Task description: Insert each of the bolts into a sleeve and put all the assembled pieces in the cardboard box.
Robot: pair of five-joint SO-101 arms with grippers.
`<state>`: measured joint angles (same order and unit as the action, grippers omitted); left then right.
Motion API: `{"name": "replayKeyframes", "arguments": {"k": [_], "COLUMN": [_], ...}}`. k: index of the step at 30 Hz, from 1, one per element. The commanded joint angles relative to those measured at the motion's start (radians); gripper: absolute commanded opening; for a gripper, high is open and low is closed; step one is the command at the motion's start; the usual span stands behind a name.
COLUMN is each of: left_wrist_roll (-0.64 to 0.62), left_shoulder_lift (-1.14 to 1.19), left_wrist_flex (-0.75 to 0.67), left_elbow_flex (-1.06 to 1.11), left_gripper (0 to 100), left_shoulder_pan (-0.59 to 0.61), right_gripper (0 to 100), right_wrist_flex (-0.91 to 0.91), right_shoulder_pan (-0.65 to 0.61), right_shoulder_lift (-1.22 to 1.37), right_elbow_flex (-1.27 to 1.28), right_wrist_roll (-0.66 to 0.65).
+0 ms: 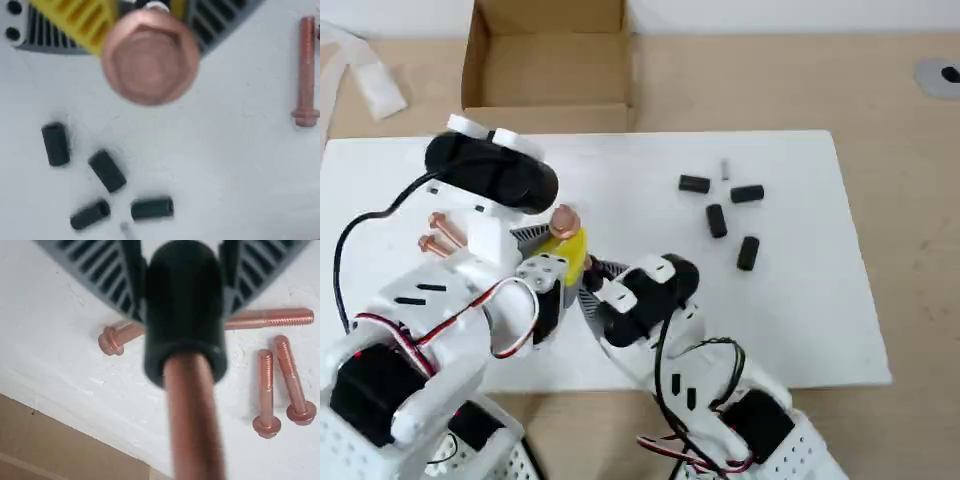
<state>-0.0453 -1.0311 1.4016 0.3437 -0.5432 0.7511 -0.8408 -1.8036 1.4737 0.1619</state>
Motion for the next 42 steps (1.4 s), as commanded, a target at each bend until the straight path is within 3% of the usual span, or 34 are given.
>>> {"name": "replayKeyframes", "arguments": {"k": [1, 9, 14, 25, 31, 37, 42], "left_wrist_roll": [0.002, 0.005, 0.048, 0.046, 0.051, 0.084, 0.147], "left_shoulder_lift": [-0.005, -0.007, -0.008, -0.008, 0.001, 0.002, 0.004], "left_wrist_flex": [-0.026, -0.025, -0.005, 0.081, 0.144, 0.189, 0.181], "left_elbow_flex": [0.026, 0.038, 0.031, 0.028, -0.066, -0.181, -0.229], "left_gripper": [1, 1, 9, 15, 16, 16, 16], "left_shoulder_pan": [-0.046, -0.049, -0.055, -0.051, -0.049, -0.044, 0.133], "right_gripper": [0.9, 0.9, 0.9, 0.9, 0.9, 0.9, 0.9], "right_wrist_flex": [-0.028, -0.028, -0.028, -0.028, -0.028, -0.057, -0.057], "right_shoulder_pan": [-0.012, -0.012, -0.012, -0.012, -0.008, 0.088, 0.147], "right_shoulder_lift": [-0.081, -0.081, -0.081, -0.081, -0.081, -0.071, -0.068], "right_elbow_flex": [-0.004, -0.004, -0.002, -0.004, -0.005, -0.005, -0.021], "right_wrist_roll": [-0.006, -0.008, -0.006, -0.006, -0.005, -0.003, 0.000]}}
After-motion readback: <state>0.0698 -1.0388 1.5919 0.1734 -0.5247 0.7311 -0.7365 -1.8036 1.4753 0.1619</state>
